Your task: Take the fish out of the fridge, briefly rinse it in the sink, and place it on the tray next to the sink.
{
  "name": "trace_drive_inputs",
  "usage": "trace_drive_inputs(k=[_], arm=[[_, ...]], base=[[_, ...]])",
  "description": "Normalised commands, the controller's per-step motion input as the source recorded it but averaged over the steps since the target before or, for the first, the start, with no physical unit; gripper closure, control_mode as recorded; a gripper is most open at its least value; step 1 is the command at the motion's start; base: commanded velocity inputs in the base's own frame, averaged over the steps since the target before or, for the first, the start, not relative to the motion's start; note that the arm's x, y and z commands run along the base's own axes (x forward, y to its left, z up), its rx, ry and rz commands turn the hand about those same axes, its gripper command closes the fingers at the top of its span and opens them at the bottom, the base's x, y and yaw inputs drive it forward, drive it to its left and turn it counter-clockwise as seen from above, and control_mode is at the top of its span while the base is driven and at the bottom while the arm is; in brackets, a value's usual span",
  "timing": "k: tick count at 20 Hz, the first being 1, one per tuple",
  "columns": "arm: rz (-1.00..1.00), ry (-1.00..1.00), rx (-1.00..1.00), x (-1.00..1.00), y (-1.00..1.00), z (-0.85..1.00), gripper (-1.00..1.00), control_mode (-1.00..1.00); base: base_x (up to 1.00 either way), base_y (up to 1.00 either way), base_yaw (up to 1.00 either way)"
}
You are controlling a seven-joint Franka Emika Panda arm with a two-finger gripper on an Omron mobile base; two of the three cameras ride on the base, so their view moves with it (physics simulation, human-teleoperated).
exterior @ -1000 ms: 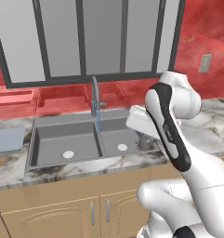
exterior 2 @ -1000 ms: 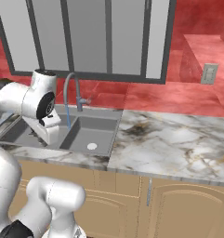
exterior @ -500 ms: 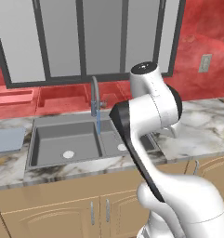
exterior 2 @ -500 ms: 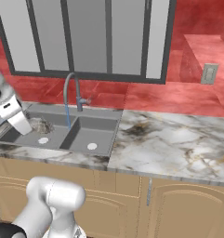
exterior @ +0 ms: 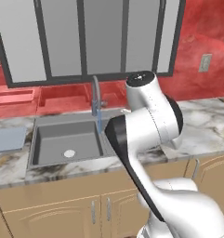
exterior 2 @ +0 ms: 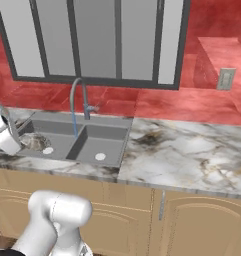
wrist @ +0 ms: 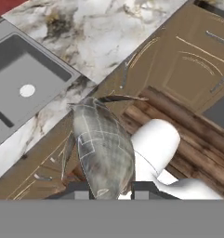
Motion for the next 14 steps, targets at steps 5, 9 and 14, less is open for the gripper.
trace_drive_inputs(k=[5,9,14], arm=[[0.0,0.0,0.0,0.0,0.0,0.0,1.0,1.0],[0.0,0.0,0.0,0.0,0.0,0.0,1.0,1.0],[0.0,0.0,0.0,0.0,0.0,0.0,1.0,1.0]], base=[[-0.29,1.0,-0.17],[0.02,1.0,-0.18],[0.54,1.0,-0.07]])
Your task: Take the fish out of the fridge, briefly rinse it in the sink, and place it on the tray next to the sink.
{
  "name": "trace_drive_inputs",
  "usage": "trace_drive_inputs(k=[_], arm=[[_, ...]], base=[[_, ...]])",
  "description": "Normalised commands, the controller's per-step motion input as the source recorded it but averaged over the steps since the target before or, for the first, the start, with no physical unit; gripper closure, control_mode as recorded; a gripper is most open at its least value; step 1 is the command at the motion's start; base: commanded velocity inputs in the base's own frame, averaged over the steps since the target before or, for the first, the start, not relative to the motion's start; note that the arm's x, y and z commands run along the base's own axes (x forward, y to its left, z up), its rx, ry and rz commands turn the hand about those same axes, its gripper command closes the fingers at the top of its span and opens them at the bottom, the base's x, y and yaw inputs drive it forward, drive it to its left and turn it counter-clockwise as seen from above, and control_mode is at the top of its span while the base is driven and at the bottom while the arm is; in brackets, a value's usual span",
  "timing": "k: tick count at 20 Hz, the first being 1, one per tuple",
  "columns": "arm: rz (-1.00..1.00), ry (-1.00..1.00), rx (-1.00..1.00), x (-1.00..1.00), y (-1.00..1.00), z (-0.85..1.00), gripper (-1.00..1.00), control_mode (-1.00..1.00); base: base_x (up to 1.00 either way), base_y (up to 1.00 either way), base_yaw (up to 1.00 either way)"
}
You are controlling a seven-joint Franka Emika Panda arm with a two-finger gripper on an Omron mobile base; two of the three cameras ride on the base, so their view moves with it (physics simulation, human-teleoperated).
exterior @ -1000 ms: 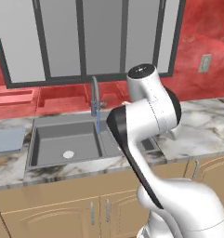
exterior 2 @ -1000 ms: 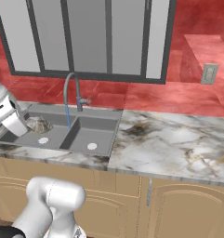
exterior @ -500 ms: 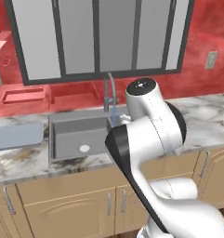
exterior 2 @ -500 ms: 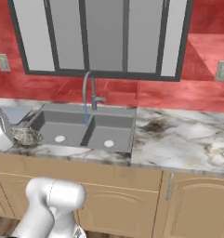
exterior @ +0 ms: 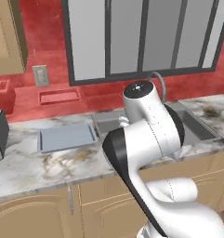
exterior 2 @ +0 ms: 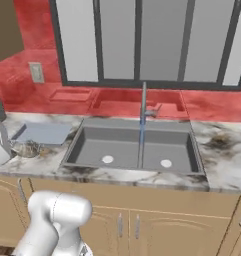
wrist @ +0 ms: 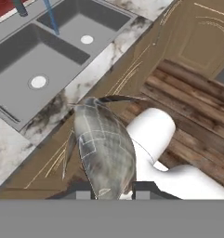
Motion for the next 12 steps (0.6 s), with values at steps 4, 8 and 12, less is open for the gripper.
trace_drive_inputs(k=[4,8,12], arm=[[0.0,0.0,0.0,0.0,0.0,0.0,1.0,1.0],[0.05,0.0,0.0,0.08,0.0,0.0,1.0,-1.0],[0.35,0.11,0.0,0.48,-0.08,0.0,1.0,-1.0]], base=[[0.76,0.84,-0.04],[0.34,0.15,0.01],[0.0,0.0,0.0]])
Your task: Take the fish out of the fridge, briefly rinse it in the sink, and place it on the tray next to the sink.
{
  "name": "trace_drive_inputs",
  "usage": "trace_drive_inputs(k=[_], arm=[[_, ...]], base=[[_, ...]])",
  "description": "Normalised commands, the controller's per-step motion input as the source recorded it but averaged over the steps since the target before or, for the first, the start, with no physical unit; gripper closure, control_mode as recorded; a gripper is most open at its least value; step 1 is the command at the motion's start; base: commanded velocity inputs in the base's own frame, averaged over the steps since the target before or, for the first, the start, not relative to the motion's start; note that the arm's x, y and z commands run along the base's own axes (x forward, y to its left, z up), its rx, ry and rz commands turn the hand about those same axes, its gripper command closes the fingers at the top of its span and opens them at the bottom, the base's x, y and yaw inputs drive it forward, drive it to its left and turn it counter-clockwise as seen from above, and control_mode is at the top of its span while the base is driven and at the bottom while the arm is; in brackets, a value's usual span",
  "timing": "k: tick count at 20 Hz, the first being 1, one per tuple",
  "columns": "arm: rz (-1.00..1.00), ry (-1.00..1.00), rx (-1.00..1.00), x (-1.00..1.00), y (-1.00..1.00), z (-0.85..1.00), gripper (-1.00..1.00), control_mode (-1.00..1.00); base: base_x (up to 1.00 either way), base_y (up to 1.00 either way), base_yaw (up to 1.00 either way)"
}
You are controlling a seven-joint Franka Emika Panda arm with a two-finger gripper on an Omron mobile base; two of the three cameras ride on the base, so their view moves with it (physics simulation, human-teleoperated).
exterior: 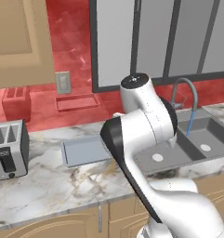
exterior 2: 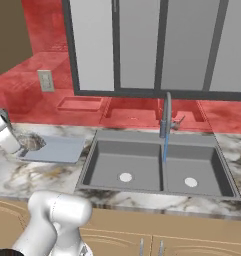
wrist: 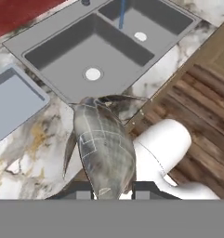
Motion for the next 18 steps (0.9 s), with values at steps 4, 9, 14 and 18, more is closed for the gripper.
trace_drive_inputs(k=[4,9,14,18], arm=[[0.57,0.32,0.05,0.48,-0.09,-0.04,1.0,-1.0],[0.64,0.15,0.05,0.08,-0.32,-0.45,1.0,-1.0],[0.47,0.01,0.05,0.61,-0.2,-0.41,1.0,-1.0],[0.25,0.01,0.0,1.0,0.1,-0.28,1.0,-1.0]], base=[[0.0,0.0,0.0],[0.0,0.0,0.0],[0.0,0.0,0.0],[0.0,0.0,0.0]])
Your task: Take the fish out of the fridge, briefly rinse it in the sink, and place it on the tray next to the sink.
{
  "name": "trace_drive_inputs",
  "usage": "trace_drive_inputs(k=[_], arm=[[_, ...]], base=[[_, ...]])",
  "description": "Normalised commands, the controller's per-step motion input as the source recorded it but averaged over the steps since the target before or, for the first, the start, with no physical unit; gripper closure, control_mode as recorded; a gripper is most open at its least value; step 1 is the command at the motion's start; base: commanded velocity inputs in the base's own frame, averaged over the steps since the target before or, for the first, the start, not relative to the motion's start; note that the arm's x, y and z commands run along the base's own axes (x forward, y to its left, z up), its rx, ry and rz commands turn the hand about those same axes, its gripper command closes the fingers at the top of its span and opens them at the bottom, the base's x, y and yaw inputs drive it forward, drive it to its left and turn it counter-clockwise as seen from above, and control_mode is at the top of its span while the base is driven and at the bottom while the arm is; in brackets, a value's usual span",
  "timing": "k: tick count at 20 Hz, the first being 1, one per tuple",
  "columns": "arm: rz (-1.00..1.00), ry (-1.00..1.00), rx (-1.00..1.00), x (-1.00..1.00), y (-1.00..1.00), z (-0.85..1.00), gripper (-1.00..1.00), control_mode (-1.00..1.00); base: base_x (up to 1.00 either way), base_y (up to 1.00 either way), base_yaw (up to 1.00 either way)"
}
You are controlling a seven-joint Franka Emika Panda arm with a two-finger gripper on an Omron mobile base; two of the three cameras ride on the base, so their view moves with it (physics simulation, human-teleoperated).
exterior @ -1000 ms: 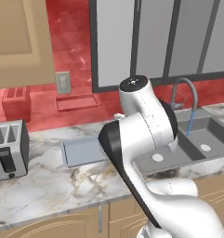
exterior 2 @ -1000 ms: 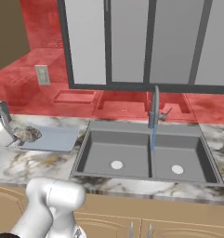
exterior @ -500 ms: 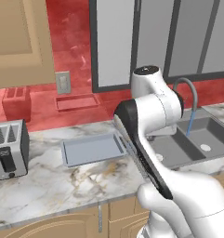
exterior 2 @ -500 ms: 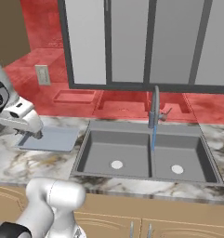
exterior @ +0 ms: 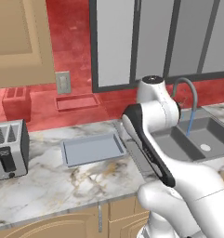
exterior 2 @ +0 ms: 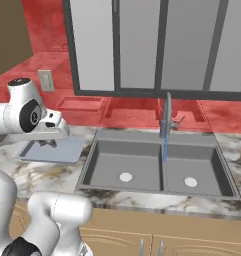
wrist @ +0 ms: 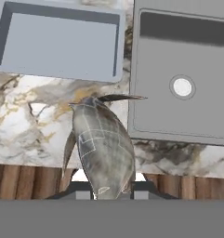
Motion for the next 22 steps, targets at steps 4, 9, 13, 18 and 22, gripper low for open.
trace_drive_inputs(k=[4,9,13,18,22], arm=[[0.28,0.0,0.06,1.0,0.21,-0.09,1.0,-1.0],[0.34,0.13,0.15,0.97,0.42,-0.07,1.0,-1.0],[0.34,0.25,0.01,0.41,0.17,-0.14,1.0,-1.0],[0.17,0.22,-0.04,0.13,0.14,-0.15,1.0,-1.0],[0.07,0.14,-0.08,0.02,0.11,-0.57,1.0,-1.0]], base=[[0.0,0.0,0.0],[0.0,0.0,0.0],[0.0,0.0,0.0],[0.0,0.0,0.0],[0.0,0.0,0.0]])
